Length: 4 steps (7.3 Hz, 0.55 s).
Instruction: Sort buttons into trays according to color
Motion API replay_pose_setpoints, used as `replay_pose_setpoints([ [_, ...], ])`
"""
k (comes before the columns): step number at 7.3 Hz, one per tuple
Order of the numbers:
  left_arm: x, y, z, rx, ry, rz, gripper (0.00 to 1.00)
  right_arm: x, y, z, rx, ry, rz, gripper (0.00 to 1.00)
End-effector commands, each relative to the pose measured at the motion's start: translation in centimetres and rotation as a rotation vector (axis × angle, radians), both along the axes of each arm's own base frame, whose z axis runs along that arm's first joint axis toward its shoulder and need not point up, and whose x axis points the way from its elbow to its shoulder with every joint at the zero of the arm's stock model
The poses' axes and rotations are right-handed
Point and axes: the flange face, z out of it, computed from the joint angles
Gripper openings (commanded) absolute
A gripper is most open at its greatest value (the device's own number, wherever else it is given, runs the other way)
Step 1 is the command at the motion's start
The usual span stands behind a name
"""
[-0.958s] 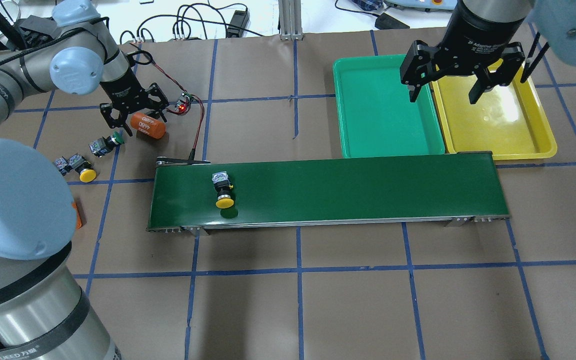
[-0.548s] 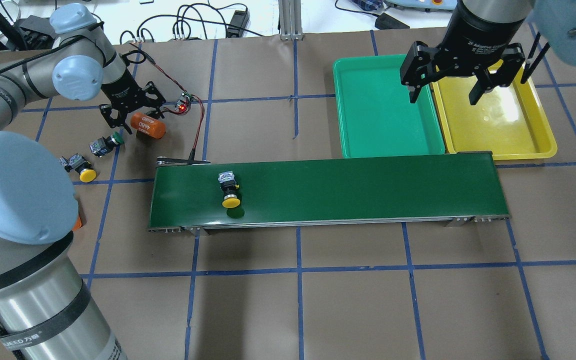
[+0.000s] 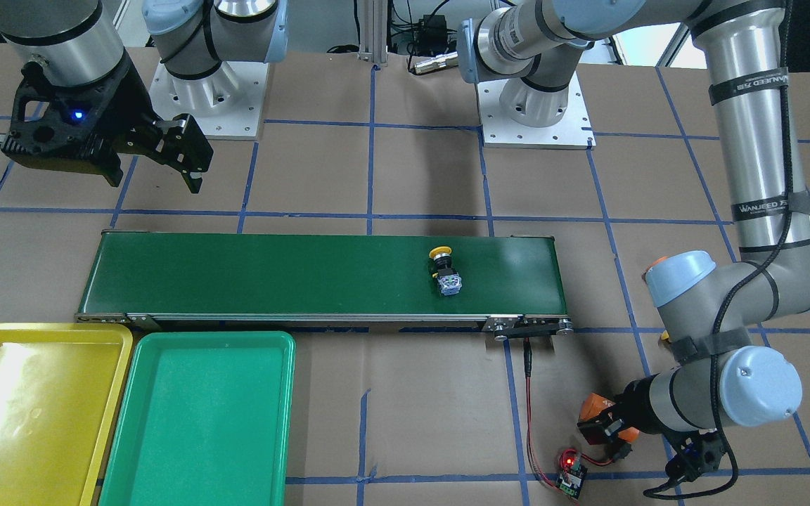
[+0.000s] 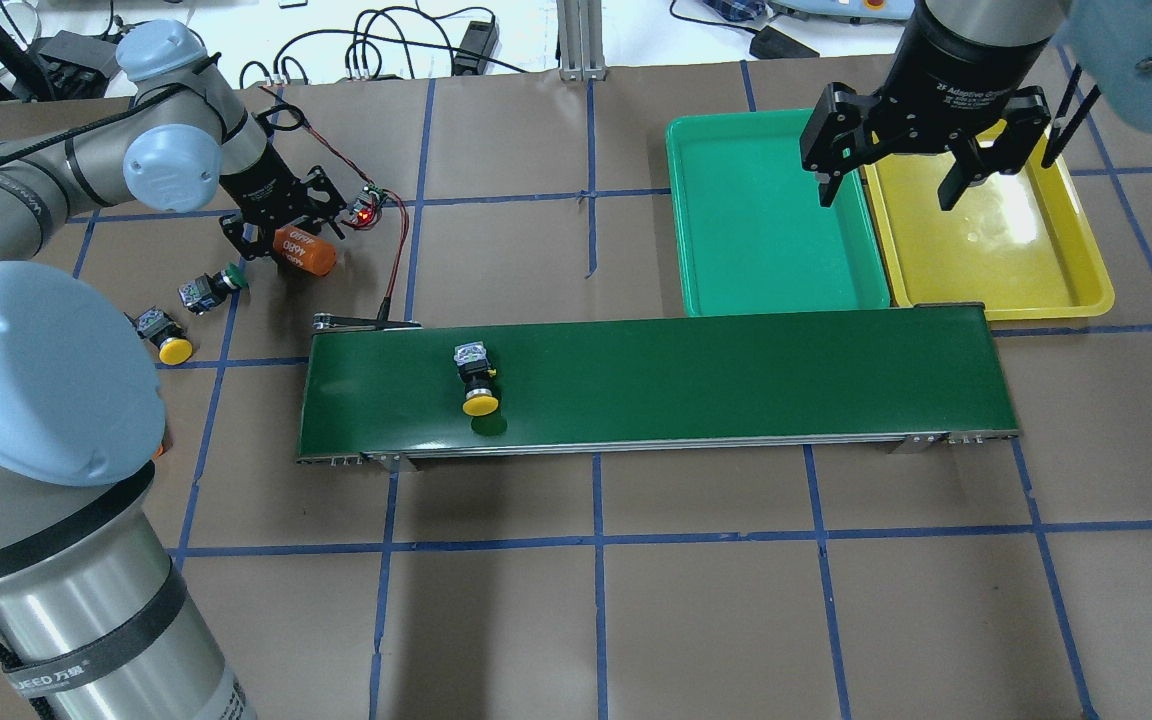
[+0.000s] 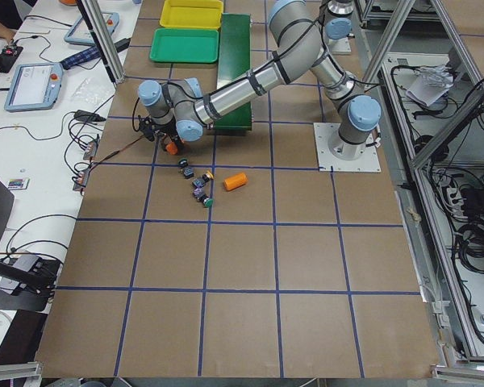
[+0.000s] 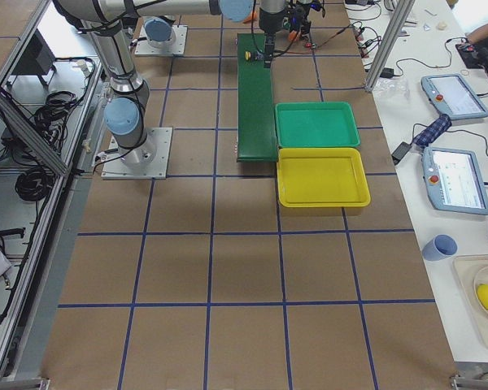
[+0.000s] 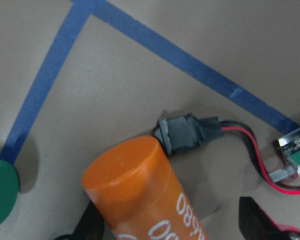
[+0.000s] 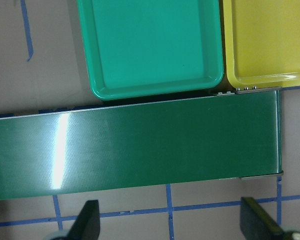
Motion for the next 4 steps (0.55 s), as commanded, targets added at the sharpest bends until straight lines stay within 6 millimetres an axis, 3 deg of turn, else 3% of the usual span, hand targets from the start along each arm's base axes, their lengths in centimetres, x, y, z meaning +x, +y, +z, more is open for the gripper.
replay_pose_setpoints([
  [1,-0.1,0.4,0.2,0.011,0.005,-0.039,0.04,0.0,0.0,0.0,0.0,0.0,0.001,1.0],
  [2,0.2,0.4,0.2,0.009,0.009,-0.05,0.01,0.0,0.0,0.0,0.0,0.0,0.0,1.0],
  [4,0.4,1.0,3.4,0.038,0.02,-0.076,0.0,0.0,0.0,0.0,0.0,0.0,0.0,1.0],
])
